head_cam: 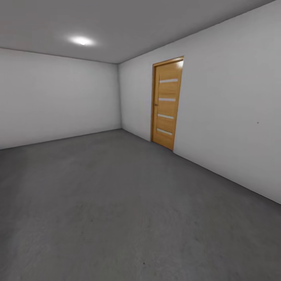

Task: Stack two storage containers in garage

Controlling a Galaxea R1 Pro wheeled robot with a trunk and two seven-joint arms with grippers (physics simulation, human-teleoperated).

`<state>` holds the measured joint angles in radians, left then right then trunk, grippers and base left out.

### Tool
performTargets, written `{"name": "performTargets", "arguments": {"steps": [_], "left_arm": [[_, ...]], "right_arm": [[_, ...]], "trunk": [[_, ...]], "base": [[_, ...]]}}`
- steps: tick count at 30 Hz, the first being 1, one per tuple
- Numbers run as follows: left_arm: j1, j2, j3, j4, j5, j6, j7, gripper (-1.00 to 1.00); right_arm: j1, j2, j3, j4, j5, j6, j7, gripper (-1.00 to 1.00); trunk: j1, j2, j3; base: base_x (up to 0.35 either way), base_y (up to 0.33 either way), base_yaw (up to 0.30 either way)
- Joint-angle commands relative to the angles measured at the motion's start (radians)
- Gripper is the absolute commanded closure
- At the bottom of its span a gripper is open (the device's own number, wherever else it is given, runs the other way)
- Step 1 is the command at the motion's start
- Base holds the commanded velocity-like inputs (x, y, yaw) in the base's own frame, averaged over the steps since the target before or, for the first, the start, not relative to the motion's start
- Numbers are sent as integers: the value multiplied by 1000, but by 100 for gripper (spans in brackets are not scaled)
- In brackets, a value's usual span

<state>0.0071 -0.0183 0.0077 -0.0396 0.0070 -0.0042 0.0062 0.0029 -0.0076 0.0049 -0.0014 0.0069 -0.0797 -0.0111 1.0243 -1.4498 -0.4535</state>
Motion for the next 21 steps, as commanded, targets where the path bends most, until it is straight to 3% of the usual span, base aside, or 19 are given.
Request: {"name": "performTargets", "arguments": {"steps": [1,21], "left_arm": [[1,0,1,-2,1,0,1,-100],[1,1,0,-2,1,0,0,-100]], "right_arm": [[0,0,1,0,1,-3,-1,-100],[0,0,1,0,1,-3,-1,-100]], "trunk": [[1,0,-1],[1,0,-1]], "base": [[336,0,0],[336,0,0]]}}
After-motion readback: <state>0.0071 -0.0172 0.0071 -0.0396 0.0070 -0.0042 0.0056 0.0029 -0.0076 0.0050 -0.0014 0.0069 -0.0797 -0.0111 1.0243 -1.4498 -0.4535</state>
